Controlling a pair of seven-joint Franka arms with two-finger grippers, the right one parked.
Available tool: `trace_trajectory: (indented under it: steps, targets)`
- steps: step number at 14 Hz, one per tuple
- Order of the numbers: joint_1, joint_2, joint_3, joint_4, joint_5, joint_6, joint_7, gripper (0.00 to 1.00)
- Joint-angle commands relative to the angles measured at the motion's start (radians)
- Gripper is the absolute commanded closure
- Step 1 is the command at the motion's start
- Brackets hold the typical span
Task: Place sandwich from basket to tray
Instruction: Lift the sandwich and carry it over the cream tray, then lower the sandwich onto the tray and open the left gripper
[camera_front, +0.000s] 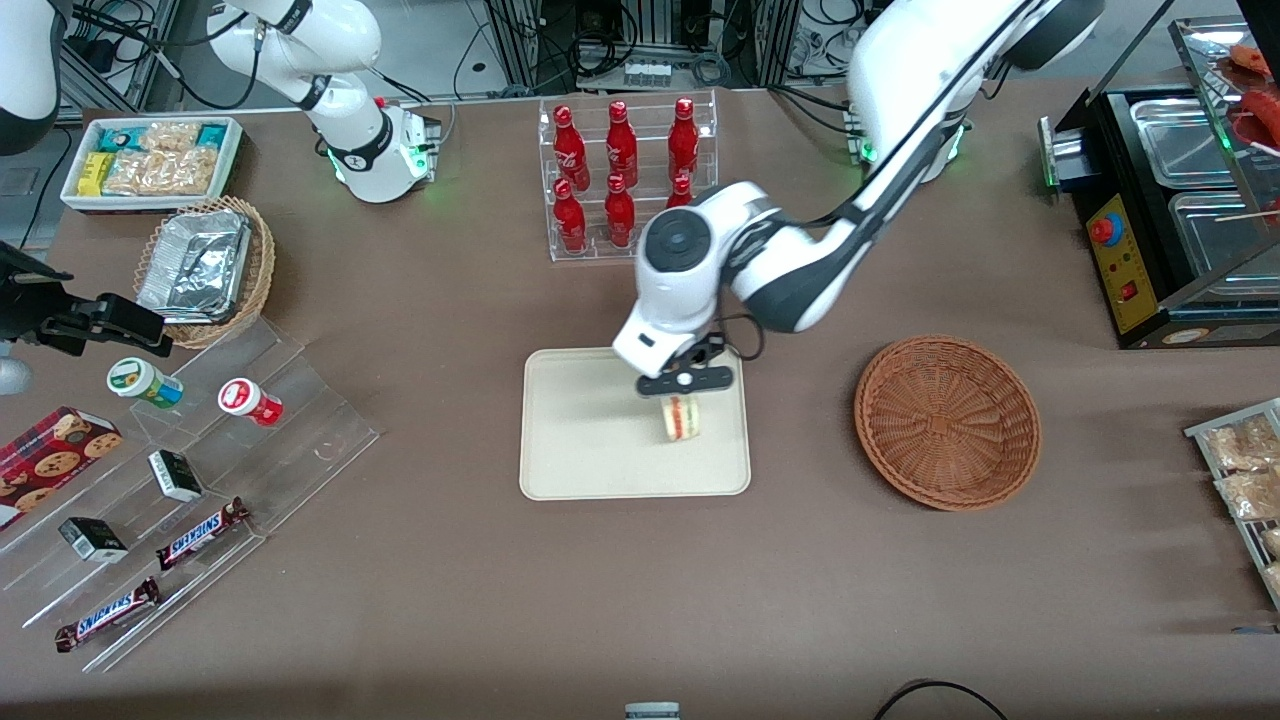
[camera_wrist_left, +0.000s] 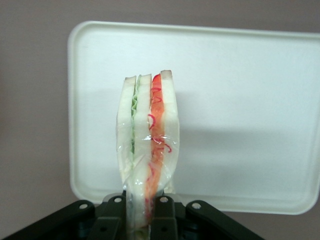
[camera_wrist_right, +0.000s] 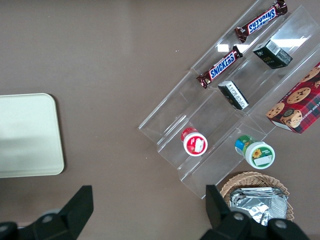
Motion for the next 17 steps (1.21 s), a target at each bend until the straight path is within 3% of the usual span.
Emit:
trace_trajectory:
  steps: [1, 5, 13, 14, 15, 16, 17]
  targets:
    - [-0.026, 0.065, 0.001, 0.049, 0.042, 0.063, -0.008, 1.00]
    - [-0.089, 0.110, 0.004, 0.101, 0.059, 0.076, -0.030, 1.00]
    - [-0.115, 0.196, 0.025, 0.133, 0.119, 0.082, -0.064, 0.97]
    - [-0.115, 0.197, 0.034, 0.133, 0.117, 0.082, -0.061, 0.63]
    - [-0.117, 0.196, 0.043, 0.133, 0.119, 0.080, -0.058, 0.20]
    - [-0.117, 0.191, 0.044, 0.133, 0.119, 0.077, -0.055, 0.02]
    - [-0.115, 0.182, 0.044, 0.135, 0.117, 0.071, -0.055, 0.01]
